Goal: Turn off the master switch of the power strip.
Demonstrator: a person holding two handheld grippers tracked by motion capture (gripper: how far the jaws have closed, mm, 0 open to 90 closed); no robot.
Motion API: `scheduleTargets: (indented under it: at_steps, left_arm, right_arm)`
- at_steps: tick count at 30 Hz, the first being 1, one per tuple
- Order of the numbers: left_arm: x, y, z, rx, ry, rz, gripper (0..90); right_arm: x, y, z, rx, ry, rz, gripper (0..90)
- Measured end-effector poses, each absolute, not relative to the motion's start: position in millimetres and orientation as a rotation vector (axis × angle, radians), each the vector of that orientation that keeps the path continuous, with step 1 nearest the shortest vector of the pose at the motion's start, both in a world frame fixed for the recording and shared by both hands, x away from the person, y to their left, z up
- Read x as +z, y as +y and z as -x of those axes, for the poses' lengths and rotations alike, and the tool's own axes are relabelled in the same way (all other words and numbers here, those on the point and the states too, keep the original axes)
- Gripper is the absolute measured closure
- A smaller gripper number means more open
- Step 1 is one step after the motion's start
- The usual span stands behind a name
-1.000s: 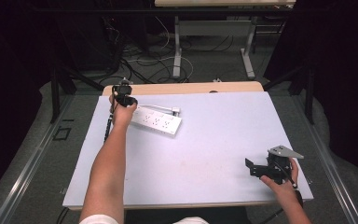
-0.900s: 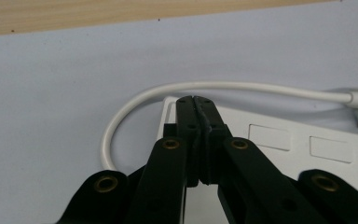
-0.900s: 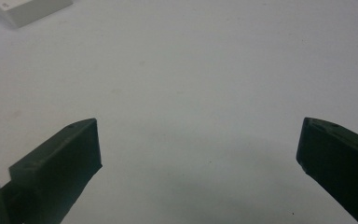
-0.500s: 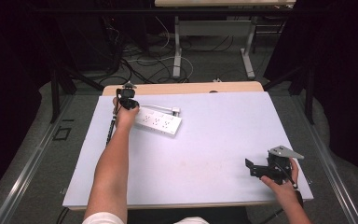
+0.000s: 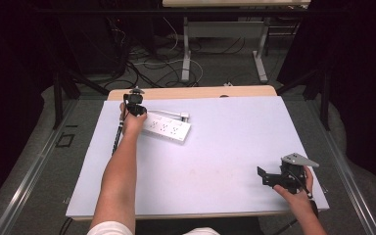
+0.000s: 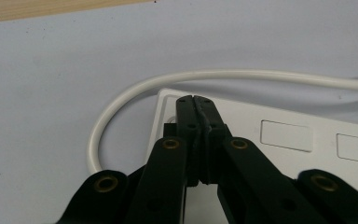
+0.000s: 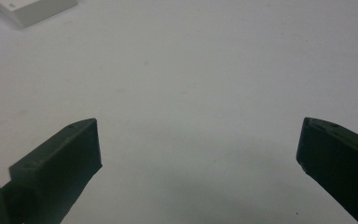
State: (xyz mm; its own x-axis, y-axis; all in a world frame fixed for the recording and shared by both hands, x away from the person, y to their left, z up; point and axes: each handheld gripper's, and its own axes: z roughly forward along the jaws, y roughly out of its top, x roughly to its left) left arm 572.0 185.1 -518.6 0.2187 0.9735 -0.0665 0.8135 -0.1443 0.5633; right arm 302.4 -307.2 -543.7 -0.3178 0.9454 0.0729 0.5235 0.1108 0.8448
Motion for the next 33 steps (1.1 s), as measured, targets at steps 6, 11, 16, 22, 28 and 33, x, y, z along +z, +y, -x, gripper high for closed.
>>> scheduleTargets:
  at_steps: [6, 11, 16, 22, 28, 33]
  left_arm:
    - [-520.4, 184.4, -571.1, 0.443, 1.629, -2.031, 90.0]
    - [-520.1, 187.5, -571.2, 0.421, 1.635, -2.030, 90.0]
    - [-519.5, 185.3, -571.3, 0.428, 1.650, -2.037, 90.0]
    - [-519.4, 185.1, -572.1, 0.431, 1.664, -2.030, 90.0]
    - [-519.0, 190.1, -571.6, 0.410, 1.683, -1.940, 90.0]
    - [-519.4, 188.2, -571.3, 0.422, 1.680, -1.942, 90.0]
  right_arm:
    - [-542.3, -307.0, -301.3, 1.123, 1.894, -1.418, 0.0]
    - [-541.2, -308.5, -300.6, 1.121, 1.903, -1.408, 0.0]
    - [-541.1, -309.0, -300.3, 1.122, 1.886, -1.416, 0.0]
    - [-540.5, -309.6, -299.9, 1.126, 1.895, -1.418, 0.0]
    - [-541.6, -309.1, -300.6, 1.125, 1.897, -1.421, 0.0]
    - [-541.8, -309.2, -301.1, 1.121, 1.898, -1.422, 0.0]
